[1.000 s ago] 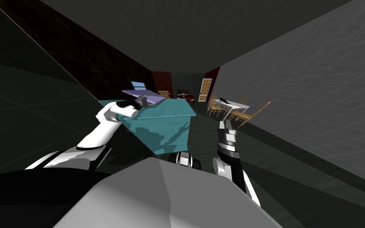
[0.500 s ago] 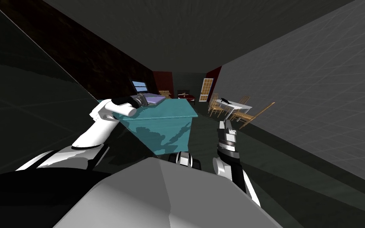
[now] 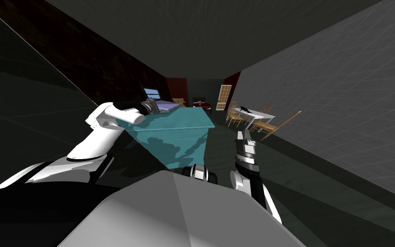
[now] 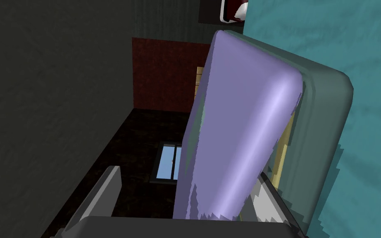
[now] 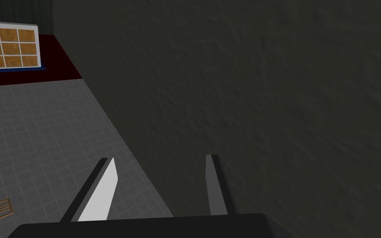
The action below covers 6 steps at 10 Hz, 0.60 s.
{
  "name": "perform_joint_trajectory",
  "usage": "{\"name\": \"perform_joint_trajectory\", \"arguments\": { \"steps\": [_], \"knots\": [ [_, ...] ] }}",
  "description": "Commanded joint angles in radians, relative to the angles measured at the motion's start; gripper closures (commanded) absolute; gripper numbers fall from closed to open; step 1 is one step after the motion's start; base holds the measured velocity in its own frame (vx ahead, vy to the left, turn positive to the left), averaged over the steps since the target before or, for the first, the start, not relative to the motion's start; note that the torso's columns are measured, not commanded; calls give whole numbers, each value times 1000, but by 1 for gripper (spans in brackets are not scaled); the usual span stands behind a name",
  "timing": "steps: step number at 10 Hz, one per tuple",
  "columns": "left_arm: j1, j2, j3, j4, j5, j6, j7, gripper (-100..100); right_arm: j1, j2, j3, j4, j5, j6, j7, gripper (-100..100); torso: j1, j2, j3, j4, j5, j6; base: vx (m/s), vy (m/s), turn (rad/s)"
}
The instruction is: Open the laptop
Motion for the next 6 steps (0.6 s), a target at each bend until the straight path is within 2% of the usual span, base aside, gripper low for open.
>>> {"name": "perform_joint_trajectory", "arguments": {
  "steps": [1,6],
  "knots": [
    [0,1,0,-2,1,4,2,0,0,0,0,0,0,0,0,0,-2,-1,1,-1,3,0,-2,-8,4],
    [1,0,-1,0,1,5,2,0,0,0,0,0,0,0,0,0,-5,-2,4,-2,6,0,0,-1,1]
  ]
}}
